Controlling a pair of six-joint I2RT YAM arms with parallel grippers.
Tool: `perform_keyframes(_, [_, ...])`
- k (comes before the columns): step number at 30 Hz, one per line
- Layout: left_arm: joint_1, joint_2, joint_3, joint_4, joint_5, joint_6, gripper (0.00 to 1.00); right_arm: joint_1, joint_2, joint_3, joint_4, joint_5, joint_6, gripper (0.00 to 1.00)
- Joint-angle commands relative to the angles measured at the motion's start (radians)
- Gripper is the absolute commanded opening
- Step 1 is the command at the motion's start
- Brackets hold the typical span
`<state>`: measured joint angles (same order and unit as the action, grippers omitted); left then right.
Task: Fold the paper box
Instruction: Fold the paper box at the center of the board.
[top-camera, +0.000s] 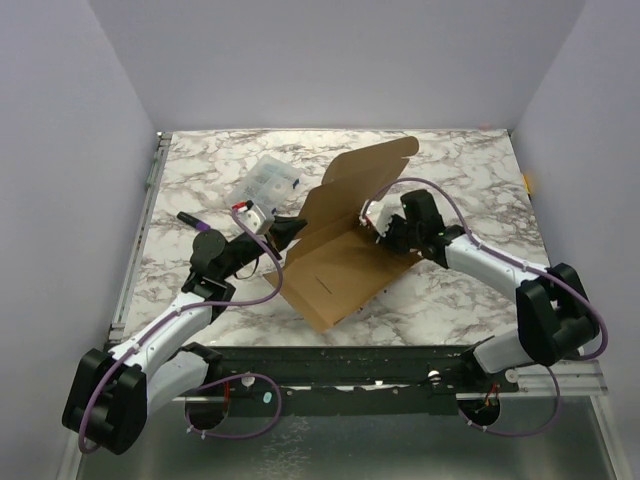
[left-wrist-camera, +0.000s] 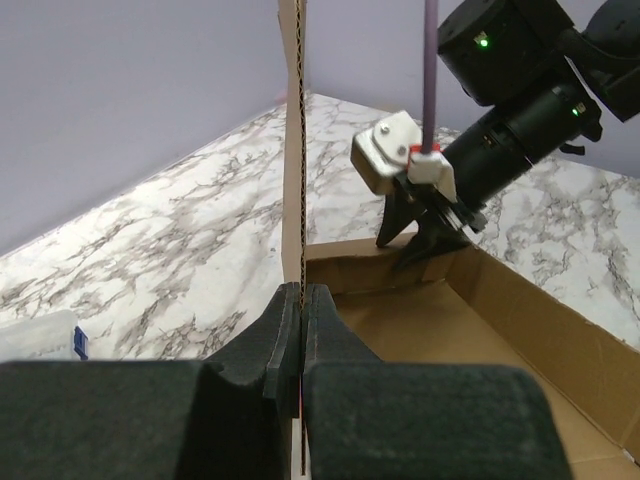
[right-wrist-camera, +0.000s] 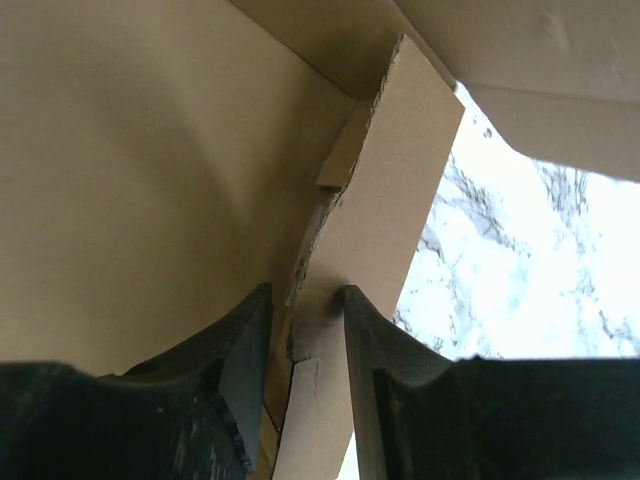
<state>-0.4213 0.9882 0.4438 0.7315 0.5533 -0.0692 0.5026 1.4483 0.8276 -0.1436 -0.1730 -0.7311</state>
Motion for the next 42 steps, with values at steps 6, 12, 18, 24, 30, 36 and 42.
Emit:
perform_keyframes(6, [-0.007, -0.014, -0.017, 0.049, 0.047, 0.003, 0.0, -0.166, 0.047, 0.089, -0.139, -0.35, 0.16, 0.46])
perform_keyframes(12, [-0.007, -0.005, -0.01, 0.049, 0.05, 0.004, 0.0, -0.181, 0.092, 0.131, -0.188, -0.47, 0.201, 0.5])
perform_keyframes(18, [-0.007, 0.003, -0.011, 0.049, 0.05, 0.006, 0.0, -0.185, 0.099, 0.149, -0.208, -0.508, 0.248, 0.57])
perform_keyframes(24, [-0.007, 0.006, -0.011, 0.049, 0.05, 0.008, 0.0, -0.25, 0.135, 0.168, -0.184, -0.487, 0.347, 0.64])
perform_keyframes(30, [-0.007, 0.001, -0.016, 0.049, 0.05, 0.005, 0.0, -0.338, 0.197, 0.197, -0.211, -0.615, 0.403, 0.6])
perform_keyframes(36, [-0.007, -0.001, -0.017, 0.049, 0.048, 0.003, 0.0, -0.371, 0.243, 0.219, -0.261, -0.799, 0.427, 0.58])
perform_keyframes(42, [-0.008, -0.003, -0.022, 0.049, 0.042, 0.008, 0.0, -0.382, 0.222, 0.226, -0.269, -0.851, 0.45, 0.6])
